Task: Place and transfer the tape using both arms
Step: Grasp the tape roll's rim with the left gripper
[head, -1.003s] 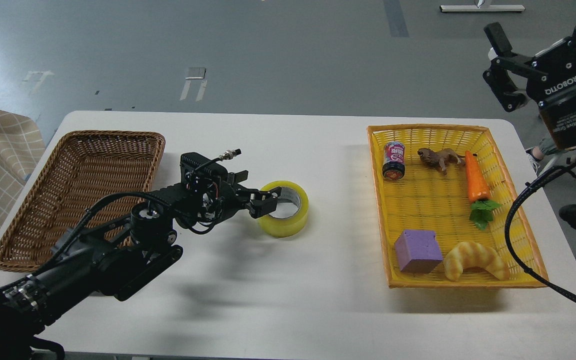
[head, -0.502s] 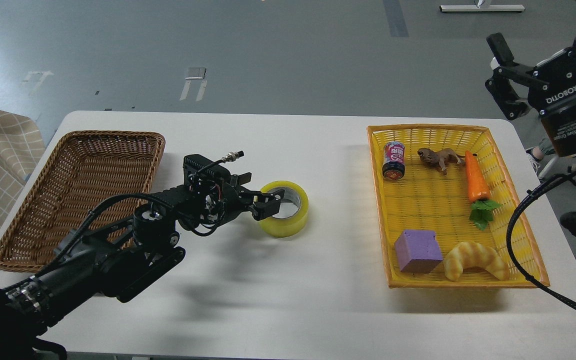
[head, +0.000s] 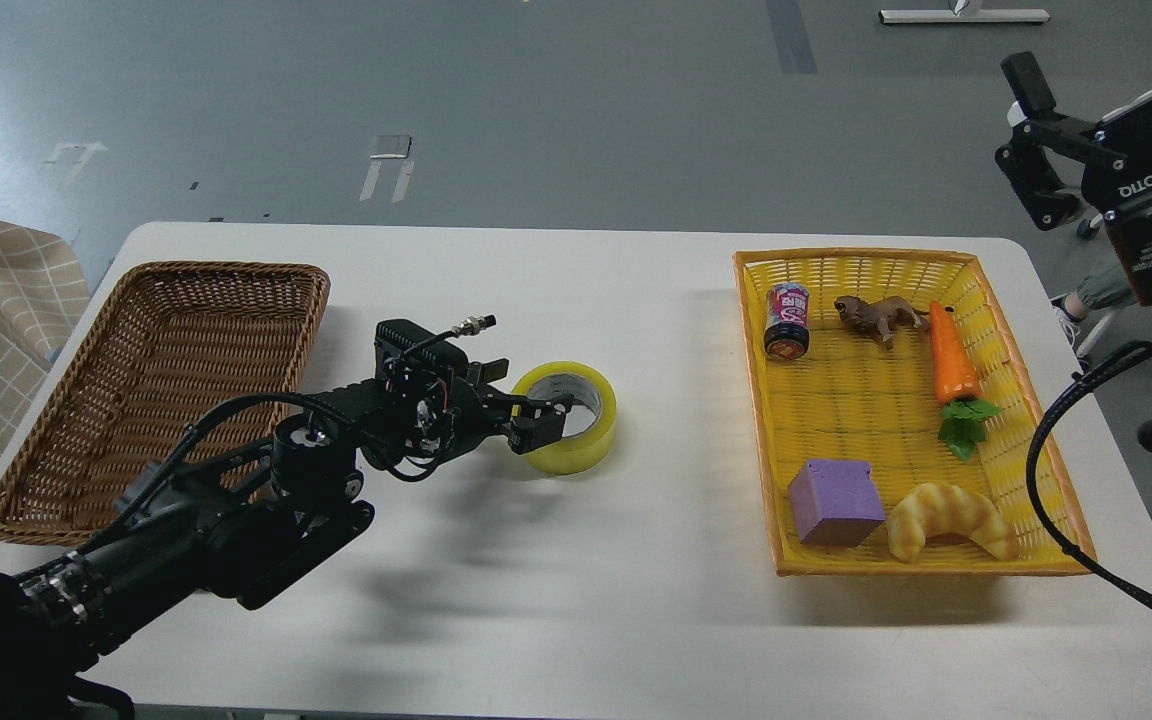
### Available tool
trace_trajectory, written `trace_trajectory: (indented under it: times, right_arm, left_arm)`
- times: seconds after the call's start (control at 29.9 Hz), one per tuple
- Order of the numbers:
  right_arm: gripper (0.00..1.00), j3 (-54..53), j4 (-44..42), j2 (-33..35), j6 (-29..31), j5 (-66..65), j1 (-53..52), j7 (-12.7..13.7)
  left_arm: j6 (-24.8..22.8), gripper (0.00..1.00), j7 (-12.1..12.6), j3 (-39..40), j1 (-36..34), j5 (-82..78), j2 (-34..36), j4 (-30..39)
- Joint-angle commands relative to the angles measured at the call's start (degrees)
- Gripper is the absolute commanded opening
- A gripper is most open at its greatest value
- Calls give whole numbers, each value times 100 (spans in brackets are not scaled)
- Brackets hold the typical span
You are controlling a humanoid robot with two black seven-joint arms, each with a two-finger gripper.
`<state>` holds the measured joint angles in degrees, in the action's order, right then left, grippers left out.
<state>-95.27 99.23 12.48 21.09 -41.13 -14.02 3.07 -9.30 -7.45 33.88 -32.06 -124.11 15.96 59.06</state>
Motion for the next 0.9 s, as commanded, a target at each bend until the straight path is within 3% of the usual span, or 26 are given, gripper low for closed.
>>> trace_trajectory:
  times: [0.0,0.77,0.87]
  right_arm:
    - [100,-9,0,0,0,-1,-13,0]
    - [100,-80,-27,334,18,-1,4,18]
    - [100,-89,-18,343,9,-1,4,18]
  left_arm:
    - [7,98,-2,-4,7,0,-5,-96]
    - [60,93,-133,-171,-90,273,56,-87]
    - [60,93,-239,-320,-107,264,56,-61]
